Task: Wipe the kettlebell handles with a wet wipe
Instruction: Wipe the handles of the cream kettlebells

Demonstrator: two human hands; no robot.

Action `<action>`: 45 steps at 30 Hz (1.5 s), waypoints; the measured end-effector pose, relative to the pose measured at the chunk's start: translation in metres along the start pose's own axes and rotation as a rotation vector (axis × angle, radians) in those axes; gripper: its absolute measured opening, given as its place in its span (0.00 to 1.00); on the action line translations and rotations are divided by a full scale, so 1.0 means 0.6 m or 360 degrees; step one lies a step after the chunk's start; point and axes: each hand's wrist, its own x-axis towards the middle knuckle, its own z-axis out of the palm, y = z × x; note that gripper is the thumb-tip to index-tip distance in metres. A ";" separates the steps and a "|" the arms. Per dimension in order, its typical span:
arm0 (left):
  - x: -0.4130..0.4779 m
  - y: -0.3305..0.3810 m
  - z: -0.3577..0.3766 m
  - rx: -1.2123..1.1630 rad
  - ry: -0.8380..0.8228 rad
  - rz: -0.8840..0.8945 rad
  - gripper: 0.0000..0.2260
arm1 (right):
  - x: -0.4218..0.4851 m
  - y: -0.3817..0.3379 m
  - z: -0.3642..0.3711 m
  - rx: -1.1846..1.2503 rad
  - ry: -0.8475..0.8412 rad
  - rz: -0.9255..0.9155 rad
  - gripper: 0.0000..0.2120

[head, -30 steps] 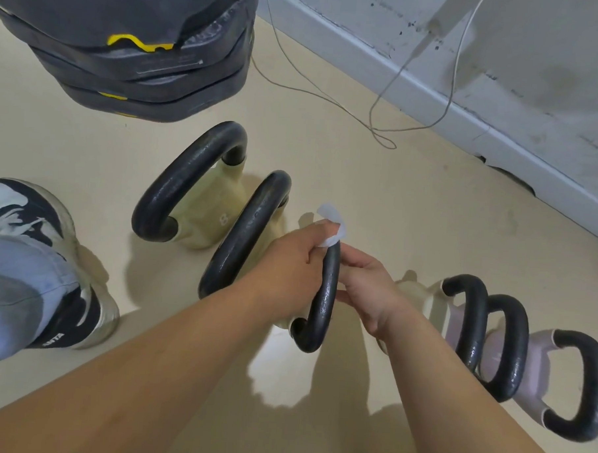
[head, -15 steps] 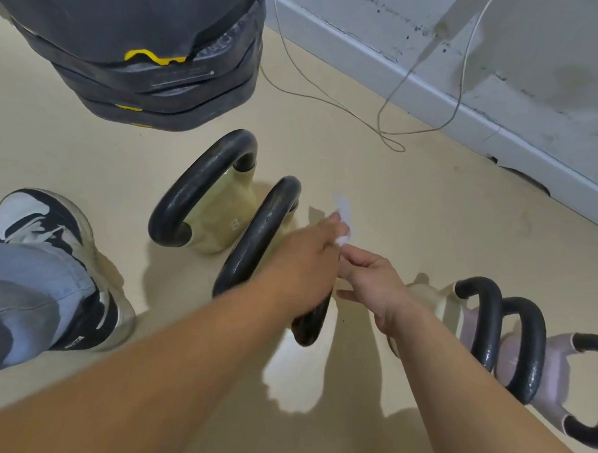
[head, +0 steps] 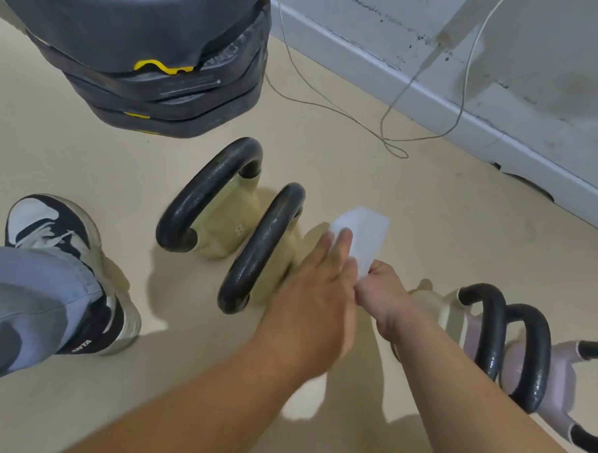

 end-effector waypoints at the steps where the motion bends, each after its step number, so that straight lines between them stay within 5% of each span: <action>1: 0.027 0.000 -0.018 0.0063 -0.0090 -0.0022 0.19 | -0.001 0.001 0.000 0.0019 -0.0003 0.0002 0.16; 6: 0.071 0.020 -0.040 0.0890 -0.0376 0.0318 0.21 | -0.021 -0.005 0.000 0.0069 -0.0047 0.0123 0.11; 12: -0.105 0.027 0.018 0.0349 -0.0178 0.0169 0.24 | -0.020 -0.011 0.000 0.0240 -0.0016 0.0255 0.22; 17: -0.023 0.026 -0.029 0.0638 -0.0256 0.0164 0.26 | -0.032 -0.011 0.001 0.0404 0.0045 0.0300 0.24; 20: 0.048 0.029 -0.061 0.0889 -0.0407 0.0301 0.22 | -0.048 -0.013 0.004 0.0494 0.0361 0.0190 0.20; 23: 0.020 0.030 -0.052 0.0623 -0.0464 0.0158 0.22 | -0.064 -0.027 -0.001 0.0474 0.0634 0.0051 0.15; 27: -0.069 0.037 -0.050 0.0222 -0.0494 0.0190 0.28 | -0.086 -0.064 0.007 0.0264 0.0259 0.0114 0.11; 31: -0.036 0.011 -0.098 -0.0099 -0.0543 0.0413 0.20 | -0.101 -0.071 0.031 0.0236 0.0181 0.0282 0.12; 35: -0.049 0.016 -0.143 -0.0474 -0.0063 -0.0150 0.14 | -0.110 -0.067 0.055 0.0504 0.0203 0.0326 0.17; 38: -0.082 0.025 -0.104 -0.0903 0.0013 -0.0646 0.15 | -0.128 -0.052 0.105 0.0430 0.0351 0.0216 0.13; 45: -0.109 -0.008 -0.030 -0.0828 -0.0137 -0.0709 0.18 | -0.118 -0.061 0.140 0.0122 0.0475 0.0027 0.06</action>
